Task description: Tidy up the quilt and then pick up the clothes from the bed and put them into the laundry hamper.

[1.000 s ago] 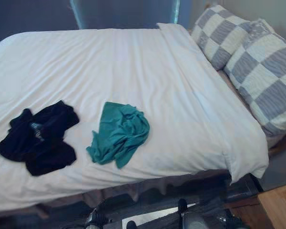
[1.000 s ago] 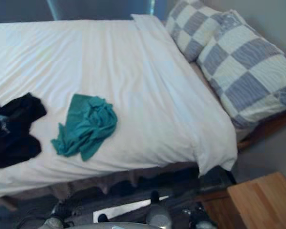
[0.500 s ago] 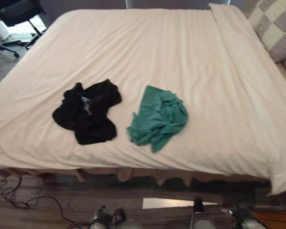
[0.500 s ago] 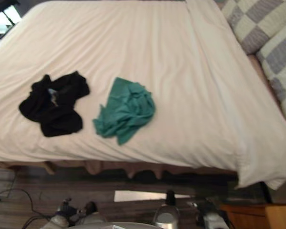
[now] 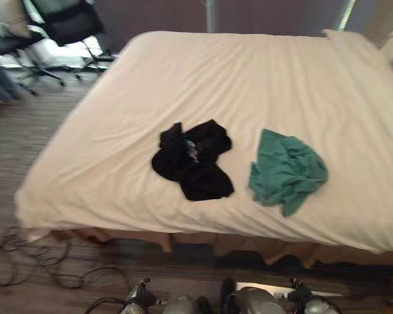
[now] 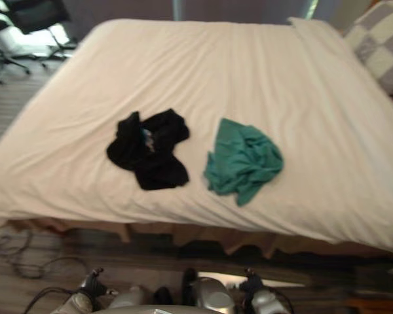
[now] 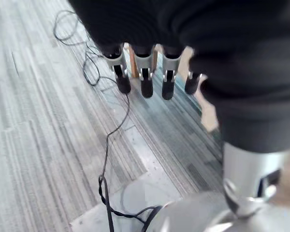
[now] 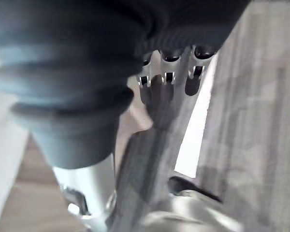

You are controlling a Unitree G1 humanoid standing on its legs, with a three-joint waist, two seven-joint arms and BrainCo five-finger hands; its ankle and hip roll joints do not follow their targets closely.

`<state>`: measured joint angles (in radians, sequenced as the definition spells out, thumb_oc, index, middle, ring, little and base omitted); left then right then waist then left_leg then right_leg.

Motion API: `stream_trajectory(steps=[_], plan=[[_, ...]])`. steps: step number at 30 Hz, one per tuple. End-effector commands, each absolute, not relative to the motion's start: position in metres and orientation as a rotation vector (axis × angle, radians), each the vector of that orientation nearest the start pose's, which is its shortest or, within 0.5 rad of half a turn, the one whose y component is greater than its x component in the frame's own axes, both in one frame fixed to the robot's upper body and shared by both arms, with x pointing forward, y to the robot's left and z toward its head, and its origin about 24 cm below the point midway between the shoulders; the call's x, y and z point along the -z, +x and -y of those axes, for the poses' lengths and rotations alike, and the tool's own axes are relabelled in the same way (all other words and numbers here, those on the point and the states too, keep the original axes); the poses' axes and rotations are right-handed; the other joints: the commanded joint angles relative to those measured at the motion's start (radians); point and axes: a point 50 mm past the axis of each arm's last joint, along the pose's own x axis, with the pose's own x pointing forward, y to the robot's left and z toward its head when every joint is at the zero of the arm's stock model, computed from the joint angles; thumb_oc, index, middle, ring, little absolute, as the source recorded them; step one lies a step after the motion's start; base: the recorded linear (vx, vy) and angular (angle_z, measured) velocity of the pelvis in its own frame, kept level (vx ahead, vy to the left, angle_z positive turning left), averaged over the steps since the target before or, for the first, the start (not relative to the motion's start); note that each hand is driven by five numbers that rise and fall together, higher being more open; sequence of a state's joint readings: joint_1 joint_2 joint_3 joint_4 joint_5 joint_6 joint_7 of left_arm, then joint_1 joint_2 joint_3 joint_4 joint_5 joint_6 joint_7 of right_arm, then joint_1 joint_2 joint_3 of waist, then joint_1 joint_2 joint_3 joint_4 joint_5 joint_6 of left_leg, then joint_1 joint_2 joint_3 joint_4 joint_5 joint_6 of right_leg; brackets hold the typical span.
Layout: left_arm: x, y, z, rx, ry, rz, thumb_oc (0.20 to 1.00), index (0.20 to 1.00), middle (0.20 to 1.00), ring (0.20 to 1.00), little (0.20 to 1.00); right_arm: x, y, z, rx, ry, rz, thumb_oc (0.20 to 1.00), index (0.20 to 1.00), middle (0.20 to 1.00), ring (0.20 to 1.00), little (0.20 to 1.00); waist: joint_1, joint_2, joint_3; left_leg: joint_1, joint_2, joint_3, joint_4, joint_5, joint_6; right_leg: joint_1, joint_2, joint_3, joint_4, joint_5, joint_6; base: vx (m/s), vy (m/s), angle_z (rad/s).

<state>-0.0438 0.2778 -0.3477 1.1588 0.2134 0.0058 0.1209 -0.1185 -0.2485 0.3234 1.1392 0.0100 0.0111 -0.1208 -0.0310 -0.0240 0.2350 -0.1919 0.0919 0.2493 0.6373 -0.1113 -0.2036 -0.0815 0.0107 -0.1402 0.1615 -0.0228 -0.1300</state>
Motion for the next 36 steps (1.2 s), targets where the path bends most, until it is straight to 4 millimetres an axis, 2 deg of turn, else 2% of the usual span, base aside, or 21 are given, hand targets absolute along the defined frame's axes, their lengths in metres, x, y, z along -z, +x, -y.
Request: stream_trajectory(steps=[1,3,4,6,7,11,15,17,20,21,22,24,25,26,27,28,29,31,34,35,36], plan=[[0.135,0.172,-0.216,0.161,0.706,-0.920,1.000,1.000,1.000,1.000,1.000,0.134,0.178,0.205,-0.109,-0.558,-0.937,1.000,1.000,1.000,1.000,1.000,-0.039,-0.018,0.041,0.061,0.102,-0.036,-0.227,0.072,0.047,0.064,-0.139,-0.002,-0.094,-0.081,0.200,0.09,0.489,-0.44],[0.134,0.176,-0.205,0.198,0.704,-0.884,1.000,1.000,1.000,1.000,1.000,0.129,0.186,0.202,-0.129,-0.570,-0.900,1.000,1.000,1.000,1.000,1.000,-0.051,0.007,0.003,0.149,0.150,-0.034,-0.480,0.083,0.051,0.066,-0.185,0.019,-0.123,-0.063,0.244,0.10,0.576,-0.49],[0.133,0.178,-0.204,0.199,0.706,-0.871,1.000,1.000,1.000,1.000,1.000,0.129,0.185,0.204,-0.129,-0.574,-0.901,1.000,1.000,1.000,1.000,1.000,-0.052,0.020,-0.009,0.164,0.168,-0.048,-0.558,0.106,0.048,0.064,-0.200,0.023,-0.125,-0.059,0.256,0.06,0.525,-0.36],[0.132,0.181,-0.196,0.239,0.709,-0.846,1.000,1.000,1.000,1.000,1.000,0.130,0.182,0.203,-0.133,-0.559,-0.902,1.000,1.000,1.000,1.000,1.000,-0.059,0.039,-0.036,0.222,0.164,-0.072,-0.660,0.116,0.048,0.067,-0.211,0.013,-0.132,-0.047,0.281,0.06,0.467,-0.18],[0.128,0.188,-0.195,0.249,0.719,-0.824,1.000,1.000,1.000,1.000,1.000,0.131,0.180,0.203,-0.122,-0.538,-0.900,1.000,1.000,1.000,1.000,1.000,-0.073,0.029,-0.049,0.234,0.127,-0.073,-0.670,0.112,0.047,0.062,-0.245,0.012,-0.124,-0.001,0.301,0.06,0.335,-0.01],[0.125,0.192,-0.204,0.235,0.743,-0.825,1.000,1.000,1.000,1.000,1.000,0.130,0.183,0.191,-0.129,-0.487,-0.891,1.000,1.000,1.000,1.000,1.000,-0.073,0.004,-0.029,0.253,0.095,-0.047,-0.663,0.094,0.071,0.018,-0.272,0.023,-0.088,0.055,0.324,-0.05,0.261,0.05],[0.127,0.182,-0.226,0.157,0.756,-0.894,1.000,1.000,1.000,1.000,1.000,0.132,0.179,0.188,-0.115,-0.442,-0.898,1.000,1.000,1.000,1.000,1.000,-0.062,-0.005,-0.021,0.254,0.077,-0.017,-0.671,0.089,0.091,-0.008,-0.222,0.011,-0.022,0.009,0.310,-0.08,0.140,-0.23],[0.133,0.165,-0.245,0.064,0.741,-0.980,1.000,1.000,1.000,1.000,1.000,0.141,0.161,0.202,-0.033,-0.415,-0.978,1.000,1.000,1.000,1.000,1.000,-0.051,-0.016,-0.026,0.255,0.068,-0.017,-0.665,0.081,0.096,0.027,-0.232,-0.016,-0.064,0.000,0.308,-0.03,0.006,-0.21],[0.140,0.125,-0.274,-0.129,0.648,-1.122,1.000,1.000,1.000,1.000,1.000,0.147,0.134,0.236,0.164,-0.358,-1.088,1.000,1.000,1.000,1.000,1.000,-0.045,-0.024,-0.046,0.264,0.063,0.002,-0.668,0.077,0.096,0.059,-0.236,-0.002,-0.121,0.016,0.311,0.04,-0.034,-0.07],[0.142,0.105,-0.287,-0.226,0.605,-1.184,1.000,1.000,1.000,1.000,1.000,0.147,0.123,0.250,0.253,-0.330,-1.115,1.000,1.000,1.000,1.000,1.000,-0.042,-0.026,-0.052,0.270,0.063,0.006,-0.670,0.078,0.095,0.070,-0.243,-0.010,-0.132,0.023,0.314,0.11,-0.049,-0.03],[0.137,0.076,-0.314,-0.394,0.553,-1.246,1.000,1.000,1.000,1.000,1.000,0.140,0.103,0.286,0.448,-0.273,-1.131,1.000,1.000,1.000,1.000,1.000,-0.046,-0.028,-0.062,0.282,0.065,0.006,-0.679,0.080,0.091,0.088,-0.247,-0.012,-0.146,0.027,0.318,0.09,-0.041,-0.11],[0.132,0.066,-0.328,-0.464,0.549,-1.254,1.000,1.000,1.000,1.000,1.000,0.134,0.098,0.302,0.521,-0.276,-1.109,1.000,1.000,1.000,1.000,1.000,-0.049,-0.027,-0.065,0.288,0.065,0.007,-0.685,0.081,0.088,0.096,-0.247,-0.015,-0.156,0.029,0.321,0.06,-0.017,-0.24],[0.132,0.066,-0.328,-0.464,0.549,-1.254,1.000,1.000,1.000,1.000,1.000,0.134,0.098,0.302,0.521,-0.276,-1.109,1.000,1.000,1.000,1.000,1.000,-0.049,-0.027,-0.068,0.285,0.065,0.007,-0.686,0.083,0.089,0.093,-0.247,-0.014,-0.157,0.031,0.321,0.10,-0.035,-0.16],[0.098,0.069,-0.376,-0.678,0.606,-1.104,1.000,1.000,1.000,1.000,1.000,0.110,0.079,0.344,0.684,-0.369,-1.024,1.000,1.000,1.000,1.000,1.000,-0.052,-0.022,-0.072,0.304,0.069,0.002,-0.699,0.087,0.080,0.120,-0.248,-0.032,-0.173,0.029,0.329,0.06,-0.031,-0.01],[0.098,0.069,-0.376,-0.678,0.606,-1.104,1.000,1.000,1.000,1.000,1.000,0.111,0.079,0.343,0.683,-0.369,-1.024,1.000,1.000,1.000,1.000,1.000,-0.052,-0.023,-0.075,0.301,0.068,0.002,-0.699,0.090,0.080,0.117,-0.248,-0.032,-0.175,0.031,0.329,0.08,-0.037,0.01],[0.073,0.084,-0.394,-0.731,0.675,-0.961,1.000,1.000,1.000,1.000,1.000,0.096,0.077,0.360,0.735,-0.423,-0.965,1.000,1.000,1.000,1.000,1.000,-0.053,-0.020,-0.076,0.304,0.070,-0.001,-0.706,0.093,0.077,0.124,-0.249,-0.037,-0.178,0.031,0.333,0.02,-0.013,0.13],[0.059,0.096,-0.401,-0.749,0.709,-0.873,1.000,1.000,1.000,1.000,1.000,0.087,0.080,0.367,0.752,-0.455,-0.919,1.000,1.000,1.000,1.000,1.000,-0.055,-0.019,-0.076,0.306,0.071,-0.002,-0.709,0.095,0.076,0.127,-0.249,-0.040,-0.179,0.030,0.335,0.04,-0.015,0.19],[0.008,0.131,-0.418,-0.778,0.806,-0.601,1.000,1.000,1.000,1.000,1.000,0.059,0.088,0.387,0.775,-0.559,-0.802,1.000,1.000,1.000,1.000,1.000,-0.059,-0.014,-0.075,0.310,0.074,-0.007,-0.712,0.094,0.073,0.133,-0.248,-0.042,-0.175,0.023,0.338,0.02,-0.012,0.16],[-0.063,0.182,-0.413,-0.729,0.944,-0.240,1.000,1.000,1.000,1.000,1.000,0.021,0.118,0.400,0.727,-0.743,-0.627,1.000,1.000,1.000,1.000,1.000,-0.064,-0.008,-0.075,0.307,0.076,-0.013,-0.715,0.099,0.070,0.126,-0.247,-0.045,-0.168,0.020,0.341,-0.01,-0.018,0.14],[-0.105,0.211,-0.397,-0.652,1.035,-0.029,1.000,1.000,1.000,1.000,1.000,-0.007,0.140,0.403,0.685,-0.890,-0.510,1.000,1.000,1.000,1.000,1.000,-0.069,-0.003,-0.072,0.310,0.078,-0.013,-0.714,0.094,0.069,0.122,-0.248,-0.041,-0.160,0.014,0.343,-0.03,-0.016,0.06],[-0.105,0.211,-0.397,-0.652,1.035,-0.028,1.000,1.000,1.000,1.000,1.000,-0.007,0.140,0.403,0.686,-0.890,-0.510,1.000,1.000,1.000,1.000,1.000,-0.068,-0.004,-0.073,0.306,0.077,-0.012,-0.715,0.099,0.070,0.118,-0.248,-0.039,-0.161,0.018,0.342,0.00,0.000,0.00]])
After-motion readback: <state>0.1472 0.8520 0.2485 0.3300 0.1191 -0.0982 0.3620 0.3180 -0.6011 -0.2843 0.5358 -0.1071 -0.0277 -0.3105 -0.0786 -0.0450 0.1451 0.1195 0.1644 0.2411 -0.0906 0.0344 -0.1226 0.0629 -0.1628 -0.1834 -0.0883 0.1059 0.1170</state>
